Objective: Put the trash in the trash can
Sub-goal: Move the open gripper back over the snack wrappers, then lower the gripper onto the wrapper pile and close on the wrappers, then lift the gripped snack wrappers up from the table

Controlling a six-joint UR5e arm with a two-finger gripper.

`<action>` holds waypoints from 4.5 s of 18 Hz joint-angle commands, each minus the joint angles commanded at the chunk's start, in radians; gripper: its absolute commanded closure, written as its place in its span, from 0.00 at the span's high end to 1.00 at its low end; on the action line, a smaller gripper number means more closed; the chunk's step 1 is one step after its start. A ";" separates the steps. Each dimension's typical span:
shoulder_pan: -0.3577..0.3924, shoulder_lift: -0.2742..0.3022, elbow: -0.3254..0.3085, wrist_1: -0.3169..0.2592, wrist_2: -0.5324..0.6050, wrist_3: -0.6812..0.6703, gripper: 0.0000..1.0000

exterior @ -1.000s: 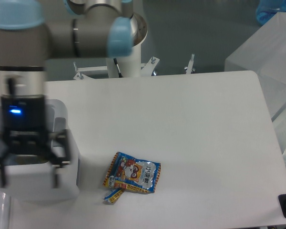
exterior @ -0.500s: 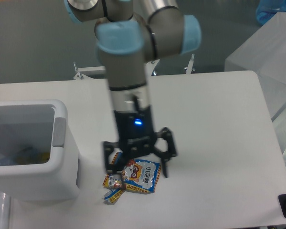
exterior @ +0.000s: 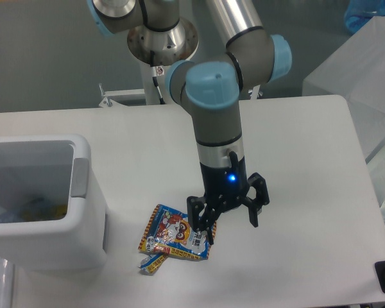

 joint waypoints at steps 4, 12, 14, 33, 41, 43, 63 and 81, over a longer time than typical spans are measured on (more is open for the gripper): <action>0.003 0.002 -0.068 -0.005 0.002 0.156 1.00; -0.009 -0.034 -0.112 -0.002 0.040 0.352 1.00; -0.014 -0.052 -0.097 0.001 0.048 0.356 1.00; -0.127 -0.173 -0.065 0.000 0.020 0.339 1.00; -0.135 -0.178 -0.075 0.000 0.018 0.342 1.00; -0.135 -0.184 -0.074 0.002 0.017 0.339 1.00; -0.133 -0.204 -0.071 -0.002 -0.015 0.349 0.82; -0.127 -0.189 -0.075 -0.003 -0.014 0.339 0.33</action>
